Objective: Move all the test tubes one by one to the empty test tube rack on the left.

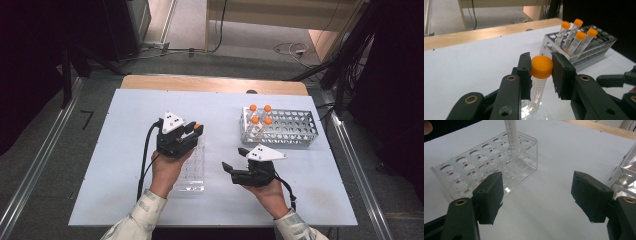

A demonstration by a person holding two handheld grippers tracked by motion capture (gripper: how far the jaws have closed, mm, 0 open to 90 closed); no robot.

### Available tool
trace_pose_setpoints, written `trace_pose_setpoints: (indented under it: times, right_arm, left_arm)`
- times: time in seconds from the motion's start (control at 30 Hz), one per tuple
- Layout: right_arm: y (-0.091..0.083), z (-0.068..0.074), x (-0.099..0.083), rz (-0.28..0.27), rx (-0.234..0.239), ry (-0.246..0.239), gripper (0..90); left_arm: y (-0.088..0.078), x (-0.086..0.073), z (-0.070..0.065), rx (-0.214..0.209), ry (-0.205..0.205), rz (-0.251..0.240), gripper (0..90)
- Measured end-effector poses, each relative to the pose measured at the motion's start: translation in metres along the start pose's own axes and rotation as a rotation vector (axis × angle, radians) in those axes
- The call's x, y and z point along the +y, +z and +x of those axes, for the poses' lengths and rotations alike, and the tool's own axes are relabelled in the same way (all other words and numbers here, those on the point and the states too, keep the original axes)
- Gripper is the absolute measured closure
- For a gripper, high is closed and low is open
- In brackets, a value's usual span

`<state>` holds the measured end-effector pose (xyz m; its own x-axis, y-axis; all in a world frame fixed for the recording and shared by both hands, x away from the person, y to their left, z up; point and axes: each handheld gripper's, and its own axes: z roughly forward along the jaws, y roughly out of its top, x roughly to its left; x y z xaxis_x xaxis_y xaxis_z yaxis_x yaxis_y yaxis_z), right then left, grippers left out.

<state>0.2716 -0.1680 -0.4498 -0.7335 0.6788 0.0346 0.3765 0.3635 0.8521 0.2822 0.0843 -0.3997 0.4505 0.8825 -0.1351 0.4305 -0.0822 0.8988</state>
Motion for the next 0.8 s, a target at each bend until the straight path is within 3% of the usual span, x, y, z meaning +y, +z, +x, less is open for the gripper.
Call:
trace_pose_setpoints:
  times: [0.17, 0.47, 0.8]
  right_arm:
    - [0.001, 0.0, 0.0, 0.0, 0.0, 0.001, 24.6]
    - [0.001, 0.0, -0.001, 0.005, -0.001, -0.002, 24.7]
    - [0.002, 0.0, -0.002, 0.007, -0.006, 0.006, 24.7]
  left_arm:
    - [0.008, -0.011, -0.003, 0.018, 0.028, 0.029, 69.2]
    - [0.01, -0.017, -0.009, 0.04, 0.056, 0.037, 68.9]
    - [0.016, -0.025, -0.006, 0.024, 0.036, 0.066, 64.5]
